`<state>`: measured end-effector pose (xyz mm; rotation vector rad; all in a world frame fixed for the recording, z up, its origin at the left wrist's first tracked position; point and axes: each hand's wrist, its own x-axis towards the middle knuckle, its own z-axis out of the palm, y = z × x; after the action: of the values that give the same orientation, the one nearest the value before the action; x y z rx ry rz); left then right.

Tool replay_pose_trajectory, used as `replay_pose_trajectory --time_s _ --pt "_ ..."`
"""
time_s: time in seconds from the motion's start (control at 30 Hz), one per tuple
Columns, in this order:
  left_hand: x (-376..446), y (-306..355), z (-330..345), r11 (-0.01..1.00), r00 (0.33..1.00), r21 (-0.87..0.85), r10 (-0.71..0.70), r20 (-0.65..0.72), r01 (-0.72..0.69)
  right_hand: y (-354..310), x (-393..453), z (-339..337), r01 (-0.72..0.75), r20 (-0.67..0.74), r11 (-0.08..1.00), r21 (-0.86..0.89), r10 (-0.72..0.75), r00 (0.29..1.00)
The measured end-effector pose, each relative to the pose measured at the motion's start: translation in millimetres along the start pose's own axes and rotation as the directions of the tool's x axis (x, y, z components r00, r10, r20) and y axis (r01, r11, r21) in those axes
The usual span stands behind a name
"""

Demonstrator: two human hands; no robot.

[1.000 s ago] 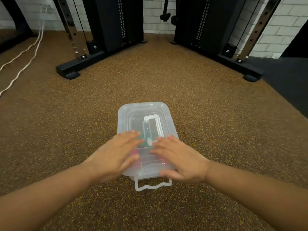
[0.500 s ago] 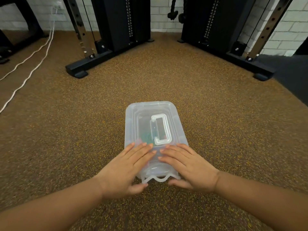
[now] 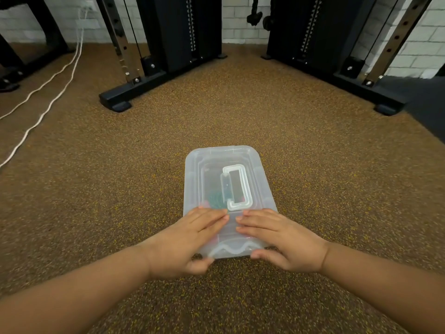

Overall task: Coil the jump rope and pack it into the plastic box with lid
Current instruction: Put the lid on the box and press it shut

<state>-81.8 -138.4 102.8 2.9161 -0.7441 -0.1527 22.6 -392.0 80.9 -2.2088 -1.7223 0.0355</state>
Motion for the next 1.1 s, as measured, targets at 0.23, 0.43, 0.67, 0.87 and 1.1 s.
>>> replay_pose_trajectory --time_s 0.23,0.43,0.67,0.87,1.1 --pt "11.4 2.2 -20.2 0.962 0.978 -0.192 -0.204 -0.034 0.194 0.4 10.8 -17.6 -0.047 -0.022 0.999 -0.019 0.047 0.999" --pt "65.8 -15.7 -29.9 0.538 0.603 -0.513 -0.797 -0.050 0.669 17.1 50.5 -27.9 -0.676 -0.093 0.576 0.460 0.788 0.609" --pt "79.7 -47.0 -33.8 0.091 0.367 -0.666 -0.885 0.286 0.740 27.9 65.5 -24.9 -0.690 0.182 0.187 0.699 0.887 0.425" --pt "67.2 -47.5 -33.4 0.085 0.421 -0.668 -0.832 0.361 0.740 20.0 52.8 -35.7 -0.720 0.227 0.251 0.647 0.838 0.496" --pt "72.5 -29.4 -34.5 0.520 0.540 -0.365 -0.840 -0.054 0.772 22.0 60.7 -34.6 -0.622 0.155 0.236 0.747 0.848 0.508"
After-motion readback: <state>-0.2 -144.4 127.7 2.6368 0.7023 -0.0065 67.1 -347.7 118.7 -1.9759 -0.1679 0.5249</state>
